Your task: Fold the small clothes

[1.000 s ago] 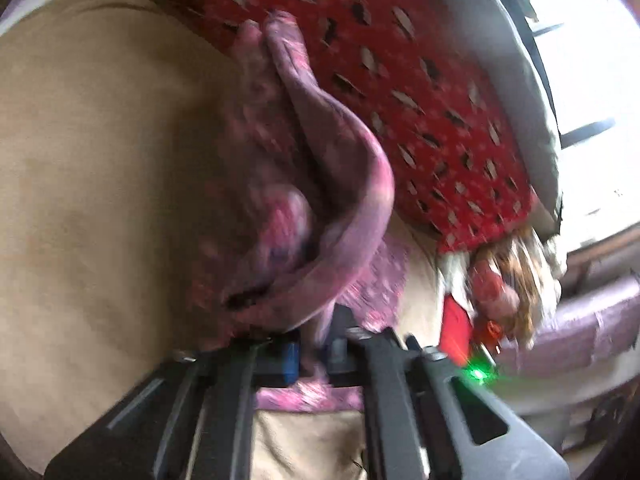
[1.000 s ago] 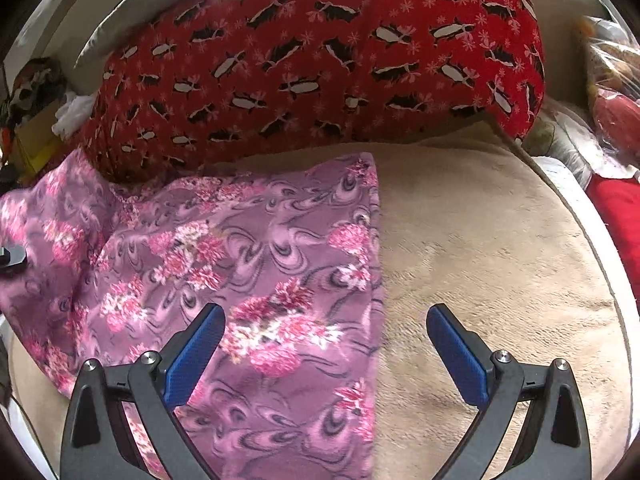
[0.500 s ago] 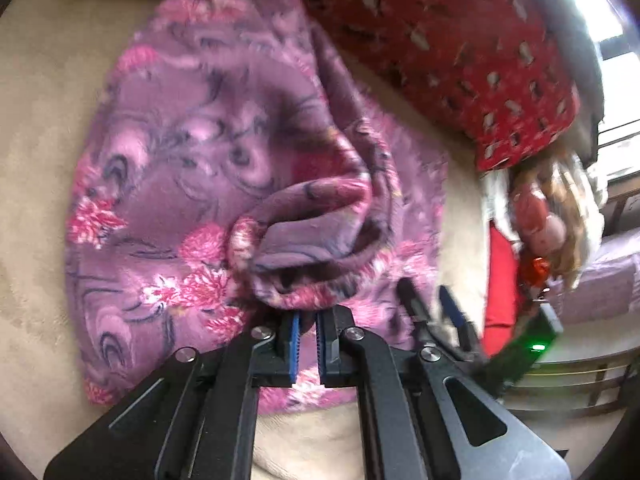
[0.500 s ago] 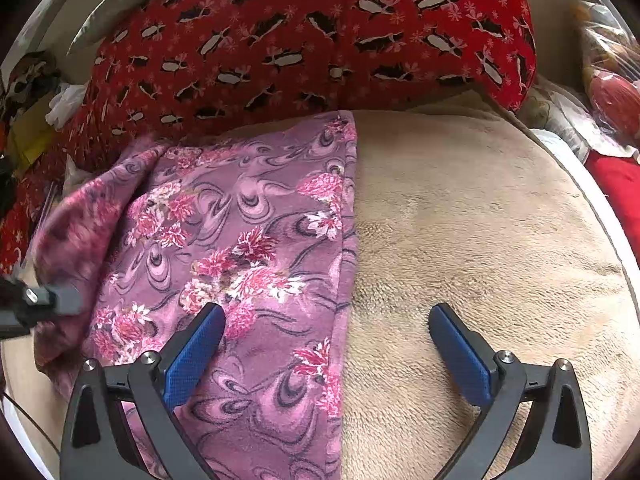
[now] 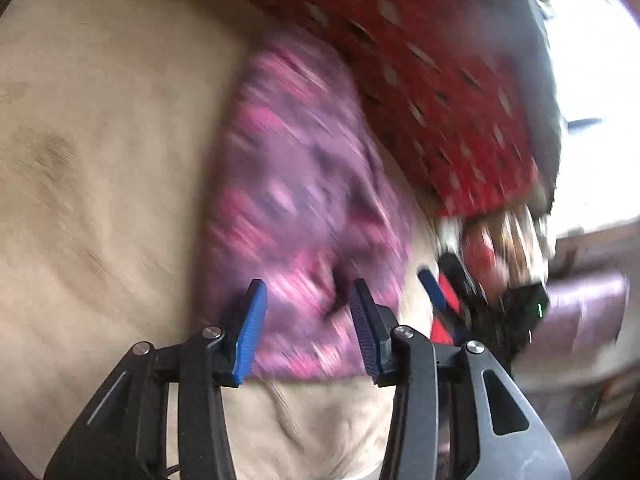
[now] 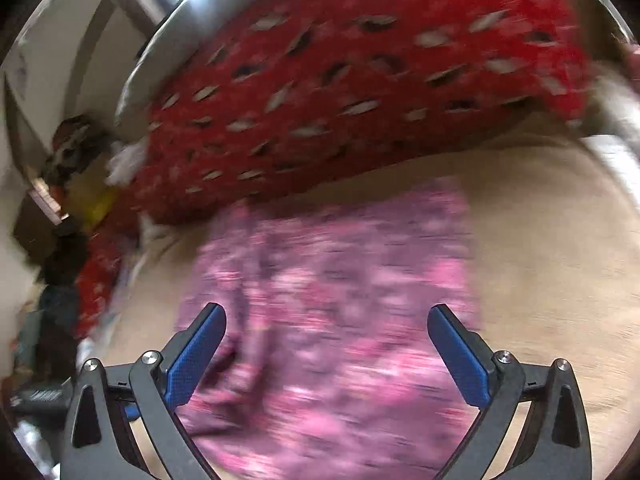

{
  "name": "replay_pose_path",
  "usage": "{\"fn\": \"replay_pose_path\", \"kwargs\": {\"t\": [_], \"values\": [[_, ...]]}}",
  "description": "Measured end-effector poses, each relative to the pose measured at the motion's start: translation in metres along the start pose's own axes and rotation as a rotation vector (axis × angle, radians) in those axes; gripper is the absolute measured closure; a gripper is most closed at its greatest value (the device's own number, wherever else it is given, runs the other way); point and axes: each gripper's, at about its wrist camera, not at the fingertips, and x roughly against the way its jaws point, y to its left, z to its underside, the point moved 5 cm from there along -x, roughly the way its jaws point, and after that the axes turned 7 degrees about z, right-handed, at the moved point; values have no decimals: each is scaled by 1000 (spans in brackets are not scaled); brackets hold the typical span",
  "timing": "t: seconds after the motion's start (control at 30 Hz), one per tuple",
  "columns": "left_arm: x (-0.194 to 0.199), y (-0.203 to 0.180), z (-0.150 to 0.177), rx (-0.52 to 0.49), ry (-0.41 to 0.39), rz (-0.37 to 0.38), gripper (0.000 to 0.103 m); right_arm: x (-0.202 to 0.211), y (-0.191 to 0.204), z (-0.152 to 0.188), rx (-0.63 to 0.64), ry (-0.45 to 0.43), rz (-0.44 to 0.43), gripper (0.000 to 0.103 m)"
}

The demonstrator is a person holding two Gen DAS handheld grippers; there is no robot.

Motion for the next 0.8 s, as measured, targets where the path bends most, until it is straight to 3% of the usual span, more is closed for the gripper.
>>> {"fn": "replay_pose_path", "kwargs": {"t": [0.13, 0.27, 0.3, 0.37, 0.4, 0.43, 0.63, 0.8], "values": [[-8, 26, -33, 79, 0, -24, 62, -31, 38, -3, 74, 75, -34, 1], [-29, 45, -39, 134, 47, -6, 62, -62, 61, 2, 149, 147, -23, 2], [-31, 48, -38, 143, 49, 4, 60, -71, 67, 5, 179, 170, -13, 6], [-31, 49, -37, 151, 46, 22, 58, -80, 76, 13, 254, 183, 24, 44], [-27, 51, -37, 148, 47, 21, 58, -82, 81, 17, 299, 193, 20, 76], [-26, 50, -36, 144, 48, 17, 58, -83, 85, 23, 322, 204, -19, 85], [-17, 22, -23, 65, 33, -22, 54, -32, 76, 19, 283, 38, -74, 92], [-34, -13, -2, -39, 66, -81, 53, 17, 31, 22, 201, -52, -41, 92]]}}
